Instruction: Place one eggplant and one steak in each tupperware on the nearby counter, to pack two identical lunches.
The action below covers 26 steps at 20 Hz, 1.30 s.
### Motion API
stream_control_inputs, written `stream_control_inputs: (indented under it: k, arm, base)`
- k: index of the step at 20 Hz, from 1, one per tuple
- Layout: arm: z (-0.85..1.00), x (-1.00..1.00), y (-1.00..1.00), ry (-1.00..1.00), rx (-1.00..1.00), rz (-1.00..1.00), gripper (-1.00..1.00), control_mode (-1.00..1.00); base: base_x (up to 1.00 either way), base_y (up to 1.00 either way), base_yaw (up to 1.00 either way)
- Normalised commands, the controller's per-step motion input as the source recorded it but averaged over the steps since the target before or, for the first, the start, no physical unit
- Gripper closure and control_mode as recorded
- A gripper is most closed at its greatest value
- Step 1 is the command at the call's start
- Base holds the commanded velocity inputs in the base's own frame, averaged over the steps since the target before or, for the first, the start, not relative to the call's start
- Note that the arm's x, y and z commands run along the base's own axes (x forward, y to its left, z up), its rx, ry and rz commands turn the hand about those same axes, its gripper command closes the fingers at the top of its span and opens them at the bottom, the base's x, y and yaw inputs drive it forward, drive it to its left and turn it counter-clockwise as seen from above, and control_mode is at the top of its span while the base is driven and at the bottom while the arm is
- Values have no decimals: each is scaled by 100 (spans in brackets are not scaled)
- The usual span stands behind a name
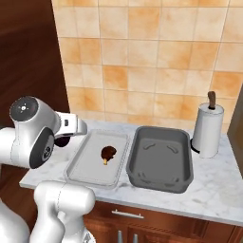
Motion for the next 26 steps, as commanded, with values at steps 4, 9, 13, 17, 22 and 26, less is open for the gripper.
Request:
stream_control_inputs:
  k: [4,9,13,17,22,26]
  arm:
    - [-55,21,1,0,0,1,100,-100]
    - [-62,28,0,0,0,0,100,-100]
    - [-75,38,0,0,0,0,100,-100]
    - [-68,40,0,0,0,0,100,-100]
    - [-55,45,0,0,0,0,100,-100]
    - [-45,44,0,0,0,0,100,-100]
  base:
    - [0,0,0]
    - [0,0,0]
    - [0,0,0]
    - [0,0,0]
    - [0,0,0]
    - [0,0,0]
